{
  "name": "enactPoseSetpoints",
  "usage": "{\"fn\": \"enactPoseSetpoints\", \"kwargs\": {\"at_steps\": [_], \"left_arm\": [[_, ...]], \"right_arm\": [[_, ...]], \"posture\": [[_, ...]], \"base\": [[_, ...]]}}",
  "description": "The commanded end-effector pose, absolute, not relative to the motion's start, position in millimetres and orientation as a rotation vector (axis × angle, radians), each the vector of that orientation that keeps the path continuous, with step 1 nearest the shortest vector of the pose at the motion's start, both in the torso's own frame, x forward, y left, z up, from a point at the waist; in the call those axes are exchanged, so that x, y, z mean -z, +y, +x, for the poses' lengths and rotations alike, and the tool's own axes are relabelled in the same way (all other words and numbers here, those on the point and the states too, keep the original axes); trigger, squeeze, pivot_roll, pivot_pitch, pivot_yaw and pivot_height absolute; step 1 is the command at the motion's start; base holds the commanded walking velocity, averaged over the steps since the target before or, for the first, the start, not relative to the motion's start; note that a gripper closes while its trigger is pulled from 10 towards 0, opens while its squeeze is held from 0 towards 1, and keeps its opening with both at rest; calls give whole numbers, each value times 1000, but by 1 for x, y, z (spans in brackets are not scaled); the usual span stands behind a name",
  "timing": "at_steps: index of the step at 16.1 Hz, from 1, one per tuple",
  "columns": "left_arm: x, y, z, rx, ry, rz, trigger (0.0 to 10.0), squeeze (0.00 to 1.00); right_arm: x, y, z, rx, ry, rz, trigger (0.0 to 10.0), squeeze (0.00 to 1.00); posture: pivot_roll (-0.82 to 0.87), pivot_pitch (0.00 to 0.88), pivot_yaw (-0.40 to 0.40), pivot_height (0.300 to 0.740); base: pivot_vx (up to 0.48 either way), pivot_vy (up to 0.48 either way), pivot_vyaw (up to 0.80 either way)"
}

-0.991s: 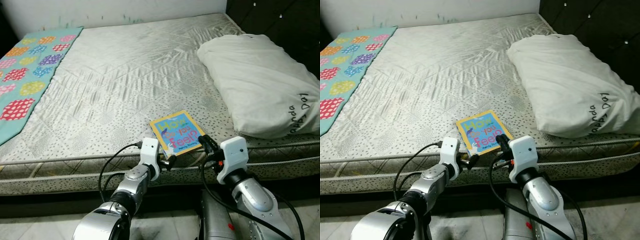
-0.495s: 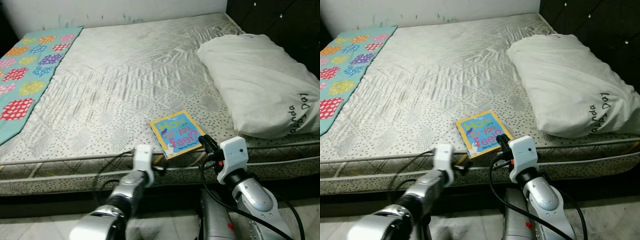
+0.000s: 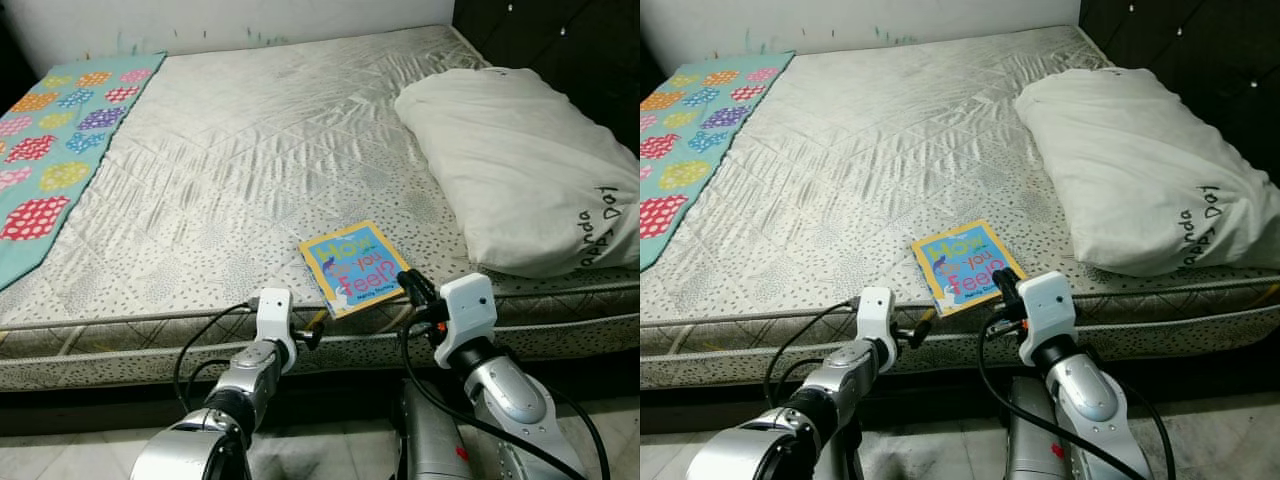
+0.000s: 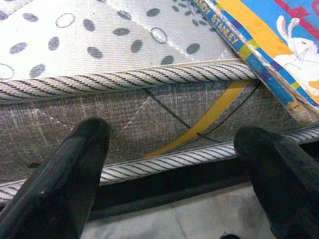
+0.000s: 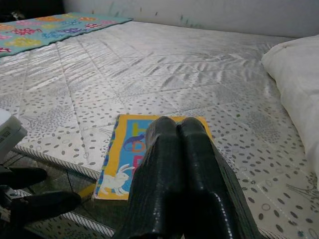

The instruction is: Clean up the room

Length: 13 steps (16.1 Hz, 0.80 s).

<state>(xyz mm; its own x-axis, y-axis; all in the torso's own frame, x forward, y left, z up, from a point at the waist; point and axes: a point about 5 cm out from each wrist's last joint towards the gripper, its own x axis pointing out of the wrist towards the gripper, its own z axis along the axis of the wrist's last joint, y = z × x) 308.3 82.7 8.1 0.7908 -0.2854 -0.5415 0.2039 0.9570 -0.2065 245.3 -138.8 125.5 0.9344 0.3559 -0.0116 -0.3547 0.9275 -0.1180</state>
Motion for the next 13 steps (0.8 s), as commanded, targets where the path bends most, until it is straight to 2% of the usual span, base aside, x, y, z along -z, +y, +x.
{"fn": "enactPoseSetpoints", "kwargs": {"at_steps": [1, 10, 11, 12, 13], "left_arm": [[-8, 87, 309, 249, 609, -133, 10000, 0], [-9, 91, 311, 235, 607, -135, 10000, 0], [-21, 109, 299, 205, 399, -138, 10000, 0], [-59, 128, 265, 172, 129, -115, 10000, 0], [-69, 131, 257, 164, 71, -111, 10000, 0]], "right_arm": [[-126, -136, 245, -376, -17, -118, 10000, 0], [-126, -136, 244, -376, -17, -119, 10000, 0], [-131, -139, 274, -268, -28, -76, 10000, 0], [-141, -138, 311, -150, -29, -5, 10000, 0], [-145, -138, 319, -125, -30, 11, 10000, 0]], "posture": [[-191, 0, 86, 534], [-191, 0, 86, 534], [7, 0, 50, 539], [7, 0, 41, 548], [10, 0, 39, 553]], "base": [[0, 0, 0], [0, 0, 0], [0, 0, 0], [0, 0, 0], [0, 0, 0]]}}
